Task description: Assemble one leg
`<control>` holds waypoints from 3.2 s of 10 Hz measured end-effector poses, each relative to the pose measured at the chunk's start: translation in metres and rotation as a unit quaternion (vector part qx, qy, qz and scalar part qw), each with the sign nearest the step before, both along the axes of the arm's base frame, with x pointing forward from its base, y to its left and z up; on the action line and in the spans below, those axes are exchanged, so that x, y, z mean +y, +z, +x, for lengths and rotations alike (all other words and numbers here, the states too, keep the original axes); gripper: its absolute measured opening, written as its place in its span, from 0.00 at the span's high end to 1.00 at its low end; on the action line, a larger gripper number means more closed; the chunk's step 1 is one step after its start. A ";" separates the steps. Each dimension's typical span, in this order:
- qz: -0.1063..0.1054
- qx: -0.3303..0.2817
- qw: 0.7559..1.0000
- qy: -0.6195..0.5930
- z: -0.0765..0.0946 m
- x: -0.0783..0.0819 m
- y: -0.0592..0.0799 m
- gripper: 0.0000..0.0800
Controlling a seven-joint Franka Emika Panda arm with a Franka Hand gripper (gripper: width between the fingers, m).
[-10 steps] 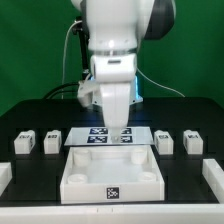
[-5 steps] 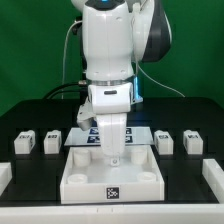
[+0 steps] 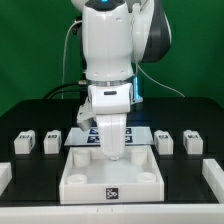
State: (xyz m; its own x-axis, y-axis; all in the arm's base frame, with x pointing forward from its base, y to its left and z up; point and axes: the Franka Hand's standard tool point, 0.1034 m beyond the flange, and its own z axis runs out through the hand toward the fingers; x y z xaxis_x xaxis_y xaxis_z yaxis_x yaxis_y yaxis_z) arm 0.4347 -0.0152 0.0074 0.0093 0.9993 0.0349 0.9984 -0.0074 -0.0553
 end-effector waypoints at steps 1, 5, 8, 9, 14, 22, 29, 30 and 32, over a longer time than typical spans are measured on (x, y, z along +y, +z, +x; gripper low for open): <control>0.000 -0.002 1.000 0.000 0.001 0.000 0.000 0.93; 0.000 -0.004 1.000 0.000 0.002 0.000 0.001 0.93; 0.000 -0.005 1.000 -0.002 0.003 0.002 0.001 0.93; 0.003 -0.008 1.000 -0.009 0.009 0.012 0.001 0.93; 0.029 -0.026 0.999 -0.017 0.049 0.081 -0.001 0.93; 0.033 -0.037 0.999 -0.015 0.054 0.087 -0.001 0.54; 0.033 -0.036 0.999 -0.016 0.053 0.086 -0.002 0.19; 0.033 -0.036 0.999 -0.016 0.053 0.086 -0.002 0.19; 0.029 -0.043 0.998 -0.034 0.051 0.083 0.012 0.19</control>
Offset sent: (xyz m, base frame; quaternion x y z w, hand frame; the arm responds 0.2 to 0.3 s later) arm 0.0000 0.0000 0.0000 0.0000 0.0000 0.0000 1.0000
